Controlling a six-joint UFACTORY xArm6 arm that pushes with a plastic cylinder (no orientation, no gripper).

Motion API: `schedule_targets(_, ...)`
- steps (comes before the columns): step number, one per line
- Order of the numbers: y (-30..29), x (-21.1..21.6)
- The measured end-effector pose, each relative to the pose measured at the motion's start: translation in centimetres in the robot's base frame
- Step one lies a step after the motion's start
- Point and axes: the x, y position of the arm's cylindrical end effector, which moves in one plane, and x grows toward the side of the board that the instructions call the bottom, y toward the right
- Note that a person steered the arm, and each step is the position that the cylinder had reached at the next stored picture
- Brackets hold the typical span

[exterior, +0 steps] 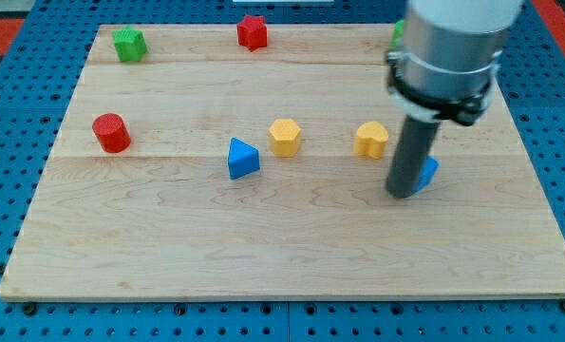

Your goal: Push the blue cube to the center right

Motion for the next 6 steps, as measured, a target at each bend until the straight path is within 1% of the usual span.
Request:
schedule_targets(1,1.7,-4.2)
schedule_targets(2,2.8,-3.2)
schedule_targets(3,2.8,0.1)
schedule_targets(4,6.3,-2.3)
schedule_targets(5,7.0,-4.8)
schedule_targets(6,9.6,-3.0)
